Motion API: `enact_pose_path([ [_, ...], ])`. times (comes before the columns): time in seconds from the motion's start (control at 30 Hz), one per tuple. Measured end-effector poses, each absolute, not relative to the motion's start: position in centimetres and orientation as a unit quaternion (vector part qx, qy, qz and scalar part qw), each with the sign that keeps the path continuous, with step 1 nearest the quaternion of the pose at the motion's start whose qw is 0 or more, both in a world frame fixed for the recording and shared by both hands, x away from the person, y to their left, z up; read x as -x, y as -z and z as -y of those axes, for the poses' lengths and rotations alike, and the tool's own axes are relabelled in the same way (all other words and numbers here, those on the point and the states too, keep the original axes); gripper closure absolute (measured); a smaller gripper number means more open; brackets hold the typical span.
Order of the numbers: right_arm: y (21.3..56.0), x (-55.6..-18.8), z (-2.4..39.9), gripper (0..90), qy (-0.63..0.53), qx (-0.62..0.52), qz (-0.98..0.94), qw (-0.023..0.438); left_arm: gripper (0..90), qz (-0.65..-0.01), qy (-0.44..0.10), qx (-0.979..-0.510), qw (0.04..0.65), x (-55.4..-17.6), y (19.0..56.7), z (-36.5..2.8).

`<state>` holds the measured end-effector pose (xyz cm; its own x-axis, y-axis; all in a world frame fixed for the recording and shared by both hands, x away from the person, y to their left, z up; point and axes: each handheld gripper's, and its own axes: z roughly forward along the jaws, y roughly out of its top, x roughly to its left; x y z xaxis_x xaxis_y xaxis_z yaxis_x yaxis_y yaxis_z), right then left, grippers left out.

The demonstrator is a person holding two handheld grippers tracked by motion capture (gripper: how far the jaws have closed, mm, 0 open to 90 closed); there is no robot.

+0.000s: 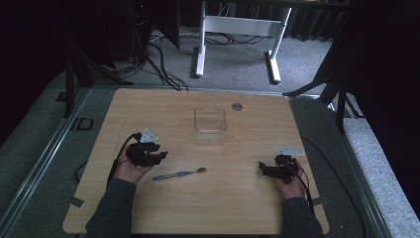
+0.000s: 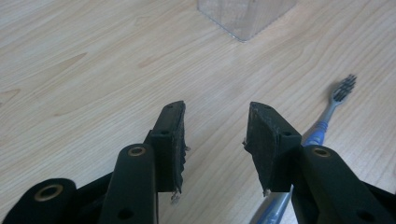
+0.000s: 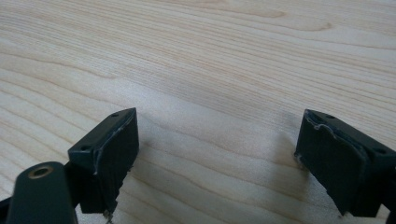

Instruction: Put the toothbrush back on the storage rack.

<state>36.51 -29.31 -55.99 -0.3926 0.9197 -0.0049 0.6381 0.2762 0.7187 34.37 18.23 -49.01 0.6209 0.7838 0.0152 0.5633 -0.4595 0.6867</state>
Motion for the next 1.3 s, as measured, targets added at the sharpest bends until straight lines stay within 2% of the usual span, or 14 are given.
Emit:
enact_pose_path([
  [1.3,56.0,-36.5,29.3,12.7,-0.324,-0.507,-0.769,0.216,56.2,-0.359,-0.157,-0.861,0.325,-34.0,48.3,-16.5],
])
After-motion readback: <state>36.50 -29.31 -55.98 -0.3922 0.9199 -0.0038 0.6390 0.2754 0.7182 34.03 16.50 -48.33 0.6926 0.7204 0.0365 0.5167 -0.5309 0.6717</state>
